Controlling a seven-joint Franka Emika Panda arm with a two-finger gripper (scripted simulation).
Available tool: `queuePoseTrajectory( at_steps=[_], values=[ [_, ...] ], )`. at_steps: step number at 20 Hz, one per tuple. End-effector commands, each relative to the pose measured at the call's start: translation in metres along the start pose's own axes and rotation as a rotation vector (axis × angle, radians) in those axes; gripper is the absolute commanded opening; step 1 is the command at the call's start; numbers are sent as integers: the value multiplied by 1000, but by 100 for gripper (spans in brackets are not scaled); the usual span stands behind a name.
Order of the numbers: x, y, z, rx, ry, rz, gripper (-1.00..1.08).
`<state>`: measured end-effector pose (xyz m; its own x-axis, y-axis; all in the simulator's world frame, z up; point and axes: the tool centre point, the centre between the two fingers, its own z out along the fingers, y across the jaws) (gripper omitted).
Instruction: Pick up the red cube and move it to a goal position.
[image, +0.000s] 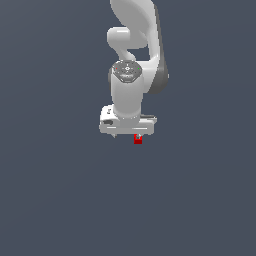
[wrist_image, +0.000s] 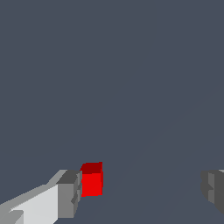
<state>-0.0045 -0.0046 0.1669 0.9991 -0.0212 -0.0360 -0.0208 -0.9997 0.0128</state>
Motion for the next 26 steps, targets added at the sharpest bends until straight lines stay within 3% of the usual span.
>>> queuePoseTrajectory(
  at_steps=[1, 12, 26],
  values=[
    [0, 0, 0, 0, 0, 0, 100],
    [-15, -10, 25, 2, 6, -12, 100],
    [-65, -46, 114, 10, 28, -51, 100]
  ],
)
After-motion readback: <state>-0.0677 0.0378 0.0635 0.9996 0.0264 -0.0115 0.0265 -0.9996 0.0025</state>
